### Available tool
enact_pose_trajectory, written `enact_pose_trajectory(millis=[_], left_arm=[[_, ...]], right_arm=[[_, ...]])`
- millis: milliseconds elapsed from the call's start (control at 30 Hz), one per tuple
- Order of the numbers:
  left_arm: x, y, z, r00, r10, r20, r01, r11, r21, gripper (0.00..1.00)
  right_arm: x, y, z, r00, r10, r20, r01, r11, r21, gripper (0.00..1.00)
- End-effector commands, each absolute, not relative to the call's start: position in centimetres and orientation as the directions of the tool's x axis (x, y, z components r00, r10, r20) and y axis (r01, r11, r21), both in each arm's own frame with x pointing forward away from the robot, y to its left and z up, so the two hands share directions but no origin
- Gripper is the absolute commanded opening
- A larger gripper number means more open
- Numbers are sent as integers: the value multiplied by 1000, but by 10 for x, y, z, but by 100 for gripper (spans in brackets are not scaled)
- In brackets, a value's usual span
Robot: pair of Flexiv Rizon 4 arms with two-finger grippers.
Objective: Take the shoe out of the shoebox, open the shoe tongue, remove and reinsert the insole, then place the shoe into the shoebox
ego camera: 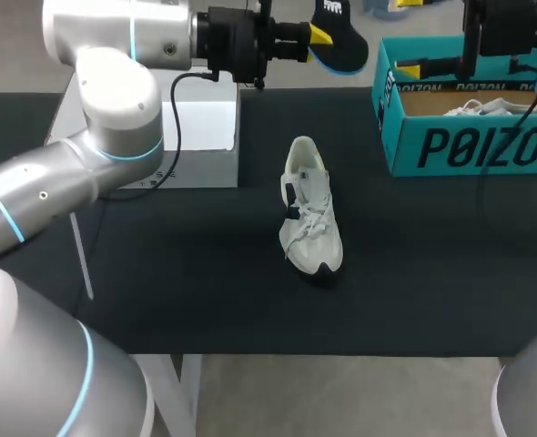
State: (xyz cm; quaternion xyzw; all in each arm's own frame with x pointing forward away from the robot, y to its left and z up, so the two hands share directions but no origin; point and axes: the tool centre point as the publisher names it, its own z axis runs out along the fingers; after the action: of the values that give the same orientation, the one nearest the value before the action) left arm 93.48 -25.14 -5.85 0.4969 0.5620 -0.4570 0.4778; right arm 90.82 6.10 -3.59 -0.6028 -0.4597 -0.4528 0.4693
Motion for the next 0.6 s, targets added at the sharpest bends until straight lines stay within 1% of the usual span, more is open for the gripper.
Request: enact_pose_trajectory(millis=[33, 67, 167, 200, 233, 267, 433, 500, 600], left_arm=[[936, -254, -62, 455, 98, -885, 888, 22, 459, 0], [937, -255, -62, 448, 91, -889, 892, 23, 451, 0], [939, -257, -64, 431, 74, -900, 901, 19, 433, 0], [939, -259, -64, 418, 67, -906, 907, 18, 420, 0], [939, -261, -64, 412, 61, -909, 910, 16, 414, 0], [939, -262, -64, 406, 47, -913, 913, 16, 407, 0], [942, -266, -50, 255, -86, -963, 967, 38, 252, 0], [944, -264, -46, 211, -105, -972, 977, 43, 207, 0], [944, -263, -44, 192, -109, -975, 981, 41, 189, 0]], right_arm=[[917, 71, -35, 163, 129, 978, 981, -125, -148, 90], [917, 73, -34, 159, 129, 979, 982, -121, -143, 82], [919, 79, -31, 145, 129, 981, 986, -106, -132, 79], [919, 81, -31, 141, 129, 981, 986, -104, -128, 73], [920, 84, -31, 133, 129, 983, 988, -96, -121, 64], [920, 87, -31, 129, 133, 983, 989, -91, -117, 59], [920, 96, -32, 102, 150, 983, 993, -74, -92, 62], [920, 97, -32, 102, 149, 984, 993, -72, -92, 64], [919, 97, -33, 102, 149, 984, 993, -73, -92, 68]])
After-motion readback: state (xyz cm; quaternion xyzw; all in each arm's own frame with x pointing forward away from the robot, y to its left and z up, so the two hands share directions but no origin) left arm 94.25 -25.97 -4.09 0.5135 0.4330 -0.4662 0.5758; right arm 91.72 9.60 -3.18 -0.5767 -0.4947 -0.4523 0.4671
